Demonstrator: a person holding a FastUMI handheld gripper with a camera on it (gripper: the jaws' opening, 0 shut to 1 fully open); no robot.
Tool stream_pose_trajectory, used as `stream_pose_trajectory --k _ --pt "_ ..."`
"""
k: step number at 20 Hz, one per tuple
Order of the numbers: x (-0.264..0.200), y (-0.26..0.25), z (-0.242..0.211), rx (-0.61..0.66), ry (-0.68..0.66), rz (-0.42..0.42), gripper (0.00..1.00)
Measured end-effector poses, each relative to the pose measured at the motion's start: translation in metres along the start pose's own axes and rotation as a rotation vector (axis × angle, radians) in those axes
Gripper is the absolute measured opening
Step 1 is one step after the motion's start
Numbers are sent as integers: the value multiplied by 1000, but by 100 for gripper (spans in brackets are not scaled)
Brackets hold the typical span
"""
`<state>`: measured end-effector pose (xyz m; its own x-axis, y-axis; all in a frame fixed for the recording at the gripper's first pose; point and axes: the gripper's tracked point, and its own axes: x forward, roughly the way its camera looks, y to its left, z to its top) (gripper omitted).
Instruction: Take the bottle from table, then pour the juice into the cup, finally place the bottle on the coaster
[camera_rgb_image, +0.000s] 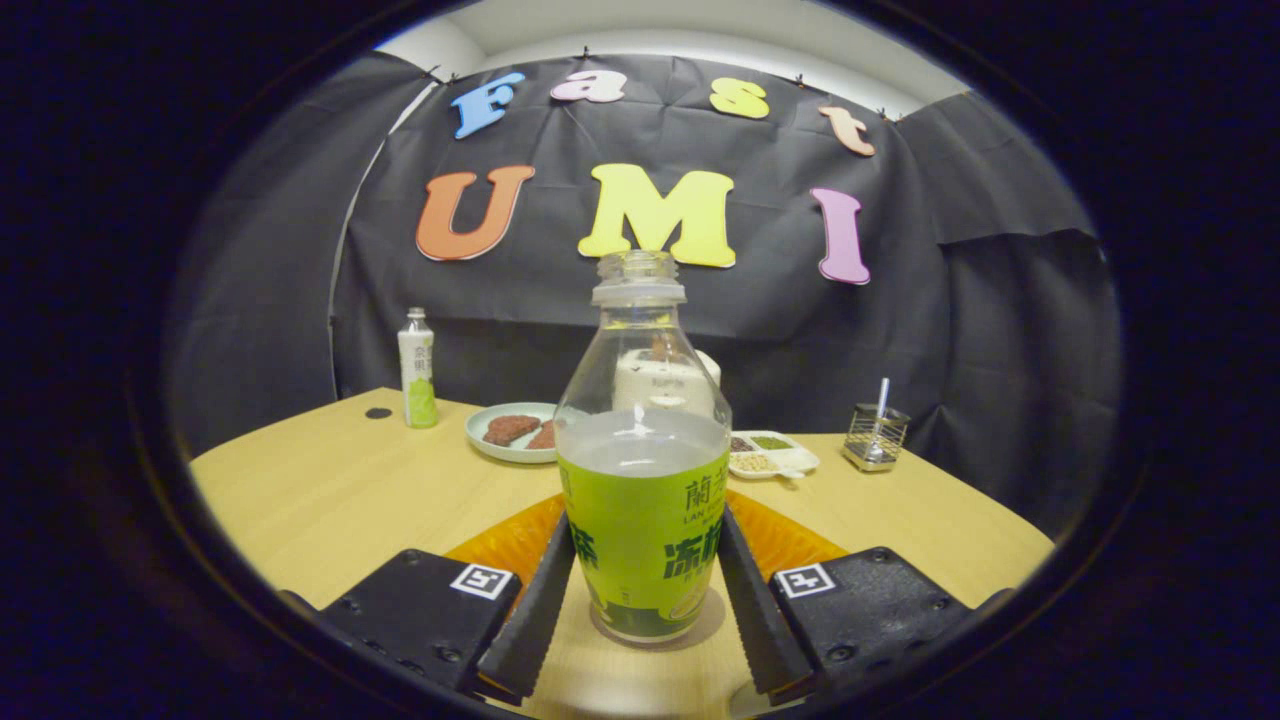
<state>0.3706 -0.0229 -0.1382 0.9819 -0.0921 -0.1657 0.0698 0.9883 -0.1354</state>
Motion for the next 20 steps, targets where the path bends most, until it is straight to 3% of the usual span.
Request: stream_pose_trajectory --k 6,12,14,15,20 --pt "9 -1 -16 80 21 40 81" --pt "6 -3 -23 76 50 32 84" --pt "1 2 -22 98 59 64 95" --pt "1 2 -22 86 62 67 100" --pt "-26 -1 -17 -17 80 69 100"
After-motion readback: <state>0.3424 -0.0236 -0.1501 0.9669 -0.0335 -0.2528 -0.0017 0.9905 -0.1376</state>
